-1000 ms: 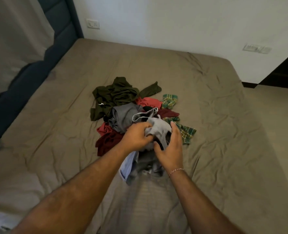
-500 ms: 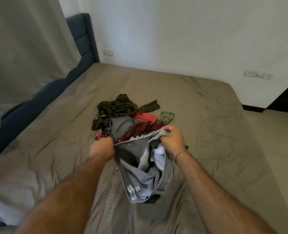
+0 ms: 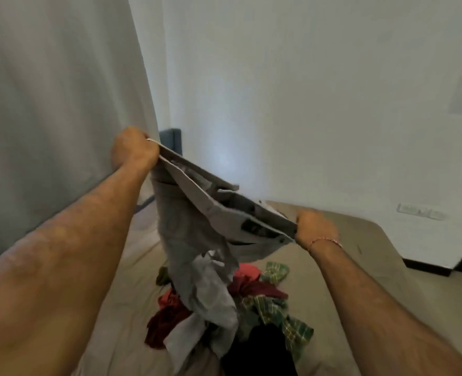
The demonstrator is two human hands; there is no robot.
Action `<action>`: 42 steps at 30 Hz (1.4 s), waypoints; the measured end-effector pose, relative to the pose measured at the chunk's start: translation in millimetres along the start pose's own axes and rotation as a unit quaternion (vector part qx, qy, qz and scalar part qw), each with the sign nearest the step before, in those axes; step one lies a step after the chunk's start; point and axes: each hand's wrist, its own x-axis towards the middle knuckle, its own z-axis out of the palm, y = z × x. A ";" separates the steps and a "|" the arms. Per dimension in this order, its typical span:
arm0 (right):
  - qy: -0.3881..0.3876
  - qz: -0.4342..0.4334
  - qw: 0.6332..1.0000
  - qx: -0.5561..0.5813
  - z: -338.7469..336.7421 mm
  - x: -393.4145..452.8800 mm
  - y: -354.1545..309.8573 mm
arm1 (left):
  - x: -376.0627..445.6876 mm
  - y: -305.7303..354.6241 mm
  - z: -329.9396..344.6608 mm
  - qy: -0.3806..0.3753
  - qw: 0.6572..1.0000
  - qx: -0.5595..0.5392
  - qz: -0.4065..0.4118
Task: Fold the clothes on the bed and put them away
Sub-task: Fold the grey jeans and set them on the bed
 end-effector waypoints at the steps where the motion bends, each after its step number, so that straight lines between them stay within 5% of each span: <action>1: -0.045 0.039 0.996 0.062 -6.8 -1.0 2.1 | 4.4 0.7 -10.5 0.004 1.000 0.012 0.001; 5: -0.101 0.142 0.884 0.435 -43.6 3.1 -6.0 | 13.5 3.6 -39.3 -0.057 0.998 0.013 -0.034; 11: -0.019 0.131 0.788 0.601 -109.6 4.0 -4.0 | 37.7 -0.7 -41.7 -0.116 0.956 -0.238 -0.123; 16: 0.060 0.097 0.803 0.585 -159.3 -12.1 12.1 | 48.8 17.5 -43.0 -0.195 0.946 -0.259 0.030; 21: 0.166 0.153 0.830 0.510 -198.3 -37.3 31.7 | 48.1 43.2 -46.1 -0.208 0.945 0.031 0.248; 23: 0.188 0.185 0.847 0.462 -212.2 -45.4 39.1 | 37.6 56.4 -46.8 -0.176 0.949 0.076 0.250; 25: 0.201 0.212 0.849 0.440 -229.3 -60.8 51.0 | 27.4 74.9 -40.9 -0.259 0.949 -0.052 0.175; 28: 0.268 0.201 0.787 0.518 -247.6 -82.2 72.7 | 10.5 101.7 -39.5 -0.394 0.881 -0.260 0.027; 32: 0.344 0.182 0.708 0.589 -273.8 -106.0 114.5 | -19.2 141.3 -26.6 -0.406 0.830 -0.382 0.008; 34: 0.362 0.171 0.728 0.556 -287.3 -108.6 143.8 | -35.7 162.2 -20.1 -0.379 0.847 -0.373 0.014; 39: 0.310 0.110 0.867 0.374 -306.1 -110.0 205.2 | -68.9 206.9 -6.6 -0.206 0.959 -0.139 0.139; 42: 0.317 0.093 0.850 0.410 -309.4 -100.3 232.1 | -99.3 231.1 0.9 -0.132 0.974 -0.131 0.130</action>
